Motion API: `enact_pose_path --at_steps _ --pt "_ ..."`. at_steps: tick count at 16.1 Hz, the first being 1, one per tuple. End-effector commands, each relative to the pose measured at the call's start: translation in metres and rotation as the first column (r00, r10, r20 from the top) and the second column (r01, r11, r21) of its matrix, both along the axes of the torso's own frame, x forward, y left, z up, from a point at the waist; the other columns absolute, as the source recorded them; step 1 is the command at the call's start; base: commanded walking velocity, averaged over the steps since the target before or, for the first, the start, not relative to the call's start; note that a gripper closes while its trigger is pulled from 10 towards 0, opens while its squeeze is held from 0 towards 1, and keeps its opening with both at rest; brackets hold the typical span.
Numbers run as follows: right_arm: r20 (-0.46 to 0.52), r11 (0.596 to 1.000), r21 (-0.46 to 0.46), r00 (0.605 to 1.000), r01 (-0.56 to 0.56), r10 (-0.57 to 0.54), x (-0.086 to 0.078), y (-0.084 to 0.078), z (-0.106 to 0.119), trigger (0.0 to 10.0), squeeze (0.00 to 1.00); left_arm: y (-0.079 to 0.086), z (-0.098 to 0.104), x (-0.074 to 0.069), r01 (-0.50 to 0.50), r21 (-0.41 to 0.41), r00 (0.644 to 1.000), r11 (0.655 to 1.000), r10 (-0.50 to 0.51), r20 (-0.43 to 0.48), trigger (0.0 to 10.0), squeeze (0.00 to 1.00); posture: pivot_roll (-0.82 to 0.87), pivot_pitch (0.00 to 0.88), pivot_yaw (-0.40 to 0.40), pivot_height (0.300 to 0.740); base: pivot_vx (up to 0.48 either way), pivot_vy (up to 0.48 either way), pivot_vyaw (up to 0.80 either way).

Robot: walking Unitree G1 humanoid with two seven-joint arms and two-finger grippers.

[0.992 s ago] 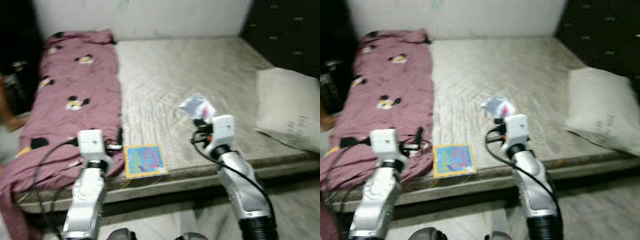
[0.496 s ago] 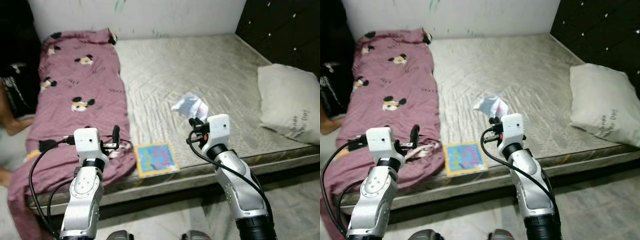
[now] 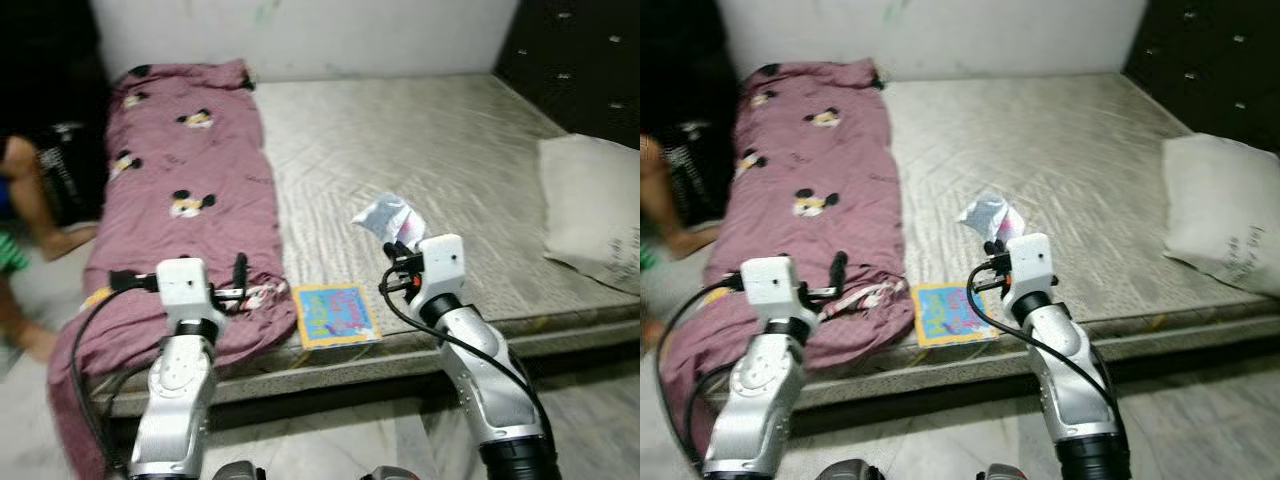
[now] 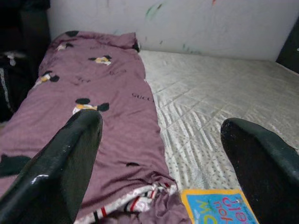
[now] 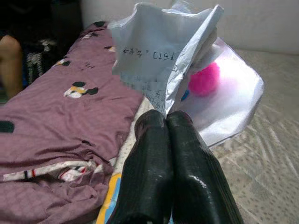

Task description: Clean up the room

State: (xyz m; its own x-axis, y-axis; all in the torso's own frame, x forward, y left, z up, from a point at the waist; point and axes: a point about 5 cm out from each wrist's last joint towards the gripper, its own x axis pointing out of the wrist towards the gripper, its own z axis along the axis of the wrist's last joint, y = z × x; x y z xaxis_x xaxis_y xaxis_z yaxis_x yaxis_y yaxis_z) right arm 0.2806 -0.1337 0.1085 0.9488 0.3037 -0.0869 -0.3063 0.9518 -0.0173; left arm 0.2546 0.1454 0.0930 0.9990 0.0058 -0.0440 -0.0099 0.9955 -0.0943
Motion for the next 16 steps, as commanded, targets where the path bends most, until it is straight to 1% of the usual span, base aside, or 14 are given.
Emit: enact_pose_path --at_steps 1,2,4,11,16 --pt "0.029 1.000 0.001 1.000 -0.008 0.008 0.0010 0.0018 0.0066 10.0 0.00 0.0009 0.0006 -0.0001 0.003 0.002 1.000 1.000 -0.003 -0.001 10.0 0.00 -0.08 0.000 -0.004 0.740 0.000 0.000 0.80" --pt "0.028 1.000 0.004 1.000 -0.007 0.007 0.0011 0.0017 0.0065 10.0 0.00 0.0006 0.0007 -0.0003 0.004 0.003 1.000 1.000 -0.004 0.000 10.0 0.00 -0.07 0.000 -0.004 0.740 0.000 0.240 0.80" --pt "0.017 1.000 0.024 1.000 0.003 -0.003 0.0021 0.0015 0.0061 10.0 0.00 0.0005 0.0006 -0.0005 0.005 0.001 1.000 1.000 -0.005 0.003 10.0 0.00 -0.07 0.000 -0.005 0.740 0.000 0.480 0.00" --pt "0.018 1.000 0.020 1.000 0.005 -0.005 0.0031 0.0013 0.0055 10.0 0.00 0.0004 0.0006 0.0005 0.009 0.004 1.000 1.000 -0.009 -0.001 10.0 0.00 -0.07 0.000 -0.002 0.740 0.000 0.480 0.00" --pt "0.022 0.999 0.033 1.000 -0.011 0.010 0.0041 0.0051 0.0065 10.0 0.00 0.0014 0.0025 0.0021 0.000 0.018 1.000 1.000 0.000 0.006 10.0 0.00 -0.07 0.000 -0.005 0.740 0.000 0.480 0.00"
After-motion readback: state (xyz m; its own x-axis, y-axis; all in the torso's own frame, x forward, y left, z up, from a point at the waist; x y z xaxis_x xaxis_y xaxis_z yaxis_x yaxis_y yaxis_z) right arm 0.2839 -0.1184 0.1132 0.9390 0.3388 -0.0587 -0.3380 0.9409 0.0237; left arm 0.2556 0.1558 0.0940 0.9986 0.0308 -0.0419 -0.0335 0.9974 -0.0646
